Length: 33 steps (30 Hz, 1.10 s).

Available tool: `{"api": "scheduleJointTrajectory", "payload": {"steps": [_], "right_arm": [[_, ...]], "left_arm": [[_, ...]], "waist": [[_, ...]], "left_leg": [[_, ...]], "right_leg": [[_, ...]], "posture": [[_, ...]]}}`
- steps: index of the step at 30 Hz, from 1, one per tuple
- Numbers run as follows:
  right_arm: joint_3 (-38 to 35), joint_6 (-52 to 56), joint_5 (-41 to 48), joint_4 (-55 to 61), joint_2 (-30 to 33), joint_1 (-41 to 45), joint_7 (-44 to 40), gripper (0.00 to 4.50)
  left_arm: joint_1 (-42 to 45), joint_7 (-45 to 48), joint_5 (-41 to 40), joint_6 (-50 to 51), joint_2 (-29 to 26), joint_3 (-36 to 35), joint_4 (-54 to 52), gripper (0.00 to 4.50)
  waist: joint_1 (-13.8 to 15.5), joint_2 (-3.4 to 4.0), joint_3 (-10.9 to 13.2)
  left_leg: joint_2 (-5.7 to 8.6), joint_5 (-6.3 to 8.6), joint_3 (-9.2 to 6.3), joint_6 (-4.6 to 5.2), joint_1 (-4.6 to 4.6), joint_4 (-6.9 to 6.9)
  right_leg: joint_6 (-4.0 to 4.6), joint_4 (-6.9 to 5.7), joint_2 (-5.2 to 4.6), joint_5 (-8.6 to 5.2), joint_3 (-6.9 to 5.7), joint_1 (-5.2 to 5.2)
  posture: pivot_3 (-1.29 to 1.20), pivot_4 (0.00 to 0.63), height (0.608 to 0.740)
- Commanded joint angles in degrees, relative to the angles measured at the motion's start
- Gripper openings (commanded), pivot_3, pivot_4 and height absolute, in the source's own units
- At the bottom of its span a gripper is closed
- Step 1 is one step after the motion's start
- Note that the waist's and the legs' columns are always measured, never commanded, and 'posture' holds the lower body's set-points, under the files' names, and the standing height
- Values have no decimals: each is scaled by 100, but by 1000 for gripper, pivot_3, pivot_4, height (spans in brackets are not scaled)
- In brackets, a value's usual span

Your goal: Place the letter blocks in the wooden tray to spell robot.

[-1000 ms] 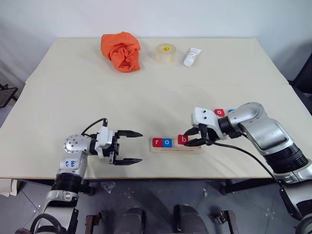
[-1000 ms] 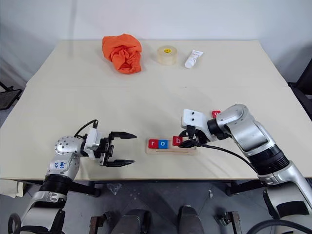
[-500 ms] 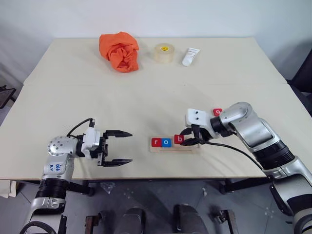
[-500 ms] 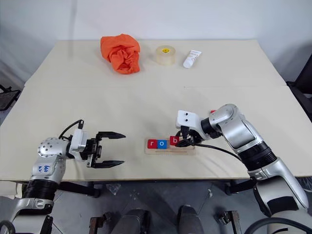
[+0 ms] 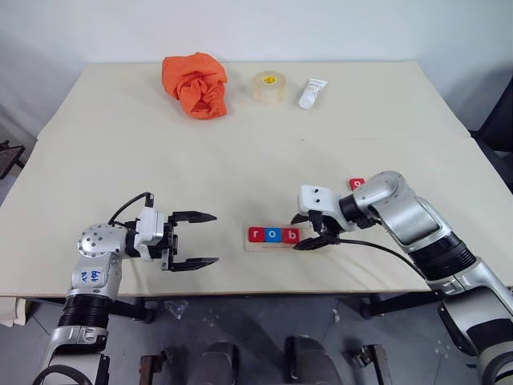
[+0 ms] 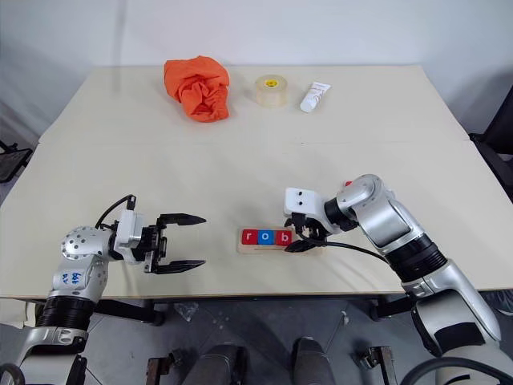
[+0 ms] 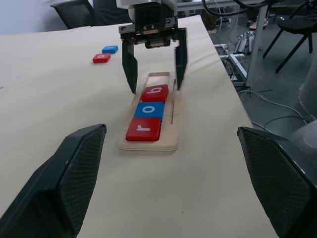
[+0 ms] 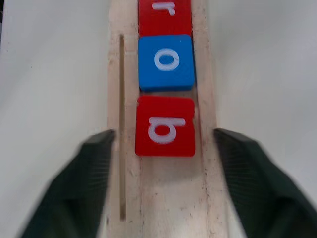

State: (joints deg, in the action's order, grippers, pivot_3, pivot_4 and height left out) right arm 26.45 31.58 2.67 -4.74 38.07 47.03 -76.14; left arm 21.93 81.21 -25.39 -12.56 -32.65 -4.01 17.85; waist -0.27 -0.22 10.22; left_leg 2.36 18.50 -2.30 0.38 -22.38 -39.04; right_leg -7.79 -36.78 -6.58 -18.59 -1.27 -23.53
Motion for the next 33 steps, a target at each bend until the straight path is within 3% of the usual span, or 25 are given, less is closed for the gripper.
{"api": "scheduleJointTrajectory", "payload": {"steps": [1,9,16,22,33], "right_arm": [[-169,85,28,240,-12,95,84,4465],[-697,540,451,1039,411,-335,95,4465],[-921,812,738,1499,895,-809,65,2077],[-831,691,687,1248,806,-980,254,30],[-519,304,490,524,289,-684,402,30]], "left_arm": [[-71,-48,-54,-60,-16,-69,-214,4500],[-66,-86,-42,-56,7,-41,-220,4500],[48,-99,-20,-44,24,-31,-109,4500],[112,-110,2,-45,52,1,-61,4500],[62,-185,-9,-7,32,13,-165,4500]], "waist": [[1,0,0],[22,0,0],[4,0,0],[10,0,0],[9,0,0]], "left_leg": [[1,0,0,0,0,0],[2,0,-4,1,-1,0],[-4,3,-7,0,-2,1],[-3,3,-3,-1,-2,3],[-3,2,-4,-1,-2,3]], "right_leg": [[0,0,0,0,0,0],[0,3,-2,0,-1,3],[0,13,-6,0,1,5],[0,13,-5,0,1,4],[0,13,-2,0,-1,4]], "posture": [[0,150,740],[0,150,740],[0,150,740],[0,150,740],[0,150,740]]}}
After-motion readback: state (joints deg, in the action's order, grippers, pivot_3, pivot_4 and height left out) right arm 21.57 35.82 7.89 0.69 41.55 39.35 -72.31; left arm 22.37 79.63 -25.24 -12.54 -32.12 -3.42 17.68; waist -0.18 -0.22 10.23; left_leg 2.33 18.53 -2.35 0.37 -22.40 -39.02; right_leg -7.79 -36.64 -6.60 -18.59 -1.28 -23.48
